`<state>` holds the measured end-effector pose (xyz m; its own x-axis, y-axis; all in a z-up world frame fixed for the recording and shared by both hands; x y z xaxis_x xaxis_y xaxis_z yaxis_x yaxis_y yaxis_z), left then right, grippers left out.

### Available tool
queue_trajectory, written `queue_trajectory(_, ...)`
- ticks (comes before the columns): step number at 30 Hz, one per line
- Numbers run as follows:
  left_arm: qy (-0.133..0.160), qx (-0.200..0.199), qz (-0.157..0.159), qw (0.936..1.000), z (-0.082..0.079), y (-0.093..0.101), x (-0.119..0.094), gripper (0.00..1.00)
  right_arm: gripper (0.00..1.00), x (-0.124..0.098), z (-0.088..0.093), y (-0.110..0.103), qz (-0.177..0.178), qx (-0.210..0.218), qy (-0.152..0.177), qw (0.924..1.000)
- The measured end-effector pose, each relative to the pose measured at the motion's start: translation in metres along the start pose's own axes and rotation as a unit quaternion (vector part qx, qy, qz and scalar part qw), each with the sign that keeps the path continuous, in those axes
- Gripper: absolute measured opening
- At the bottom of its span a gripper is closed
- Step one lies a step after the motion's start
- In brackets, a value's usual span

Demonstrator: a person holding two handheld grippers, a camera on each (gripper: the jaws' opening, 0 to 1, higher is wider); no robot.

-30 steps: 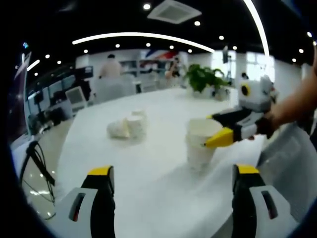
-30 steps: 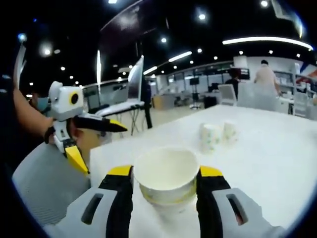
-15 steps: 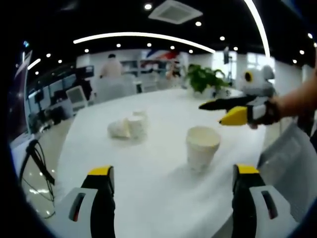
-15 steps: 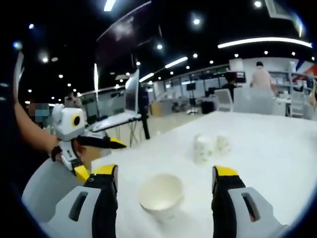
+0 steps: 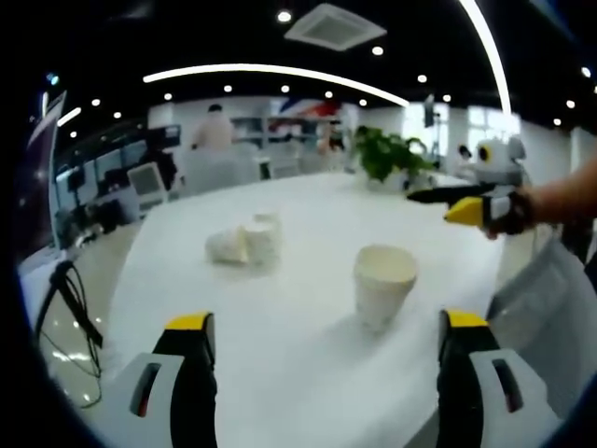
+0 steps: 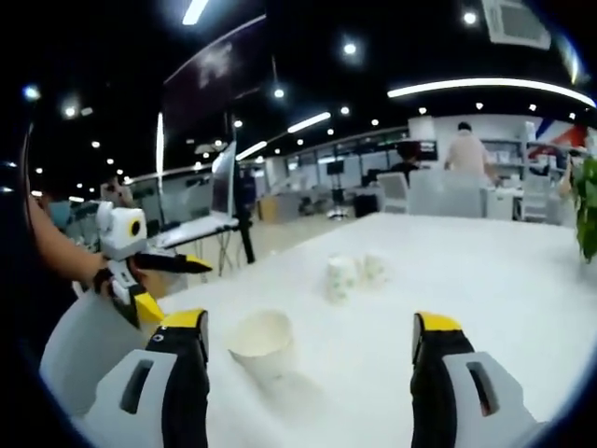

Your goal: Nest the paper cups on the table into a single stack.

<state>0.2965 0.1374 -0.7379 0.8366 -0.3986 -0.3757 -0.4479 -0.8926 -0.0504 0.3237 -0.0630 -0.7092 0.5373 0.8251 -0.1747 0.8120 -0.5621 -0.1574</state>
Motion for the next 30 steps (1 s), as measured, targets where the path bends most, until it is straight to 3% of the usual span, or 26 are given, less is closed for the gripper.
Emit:
queue_trajectory(5,0.006,0.004,0.002,1.0000,-0.001,0.001,0.000,0.99,0.96,-0.017,0.001,0.002,0.014,0.012,0.006,0.9998)
queue_trajectory(11,0.014,0.000,0.003,0.9999,-0.004,0.001,0.000,0.99,0.98,-0.030,0.002,0.000,0.029,-0.010,0.011,0.9995)
queue_trajectory(21,0.032,-0.056,-0.030,0.9975,-0.012,-0.020,-0.006,0.99,1.00,-0.039,0.015,0.009,0.061,-0.018,0.003,0.9979)
queue_trajectory(27,0.030,-0.042,-0.027,0.9983,-0.014,-0.016,-0.006,0.99,1.00,-0.037,0.019,-0.004,0.053,-0.027,-0.011,0.9982)
queue_trajectory(30,0.027,-0.028,-0.028,0.9988,-0.012,-0.019,-0.008,0.99,1.00,-0.040,0.013,-0.006,0.053,-0.026,-0.003,0.9982)
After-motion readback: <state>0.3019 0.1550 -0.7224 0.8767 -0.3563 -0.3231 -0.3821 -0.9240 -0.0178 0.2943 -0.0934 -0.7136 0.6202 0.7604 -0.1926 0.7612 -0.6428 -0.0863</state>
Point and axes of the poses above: the point that each gripper's makers call its tool centre point, and the gripper's own axes: x roughly forward along the fingers, y roughly to its right, z roughly out of its underside, the point moved 1 cm from there along -x, roughly backward along the fingers, and after that the axes turned 11 degrees about -z, right-handed, at the moved point
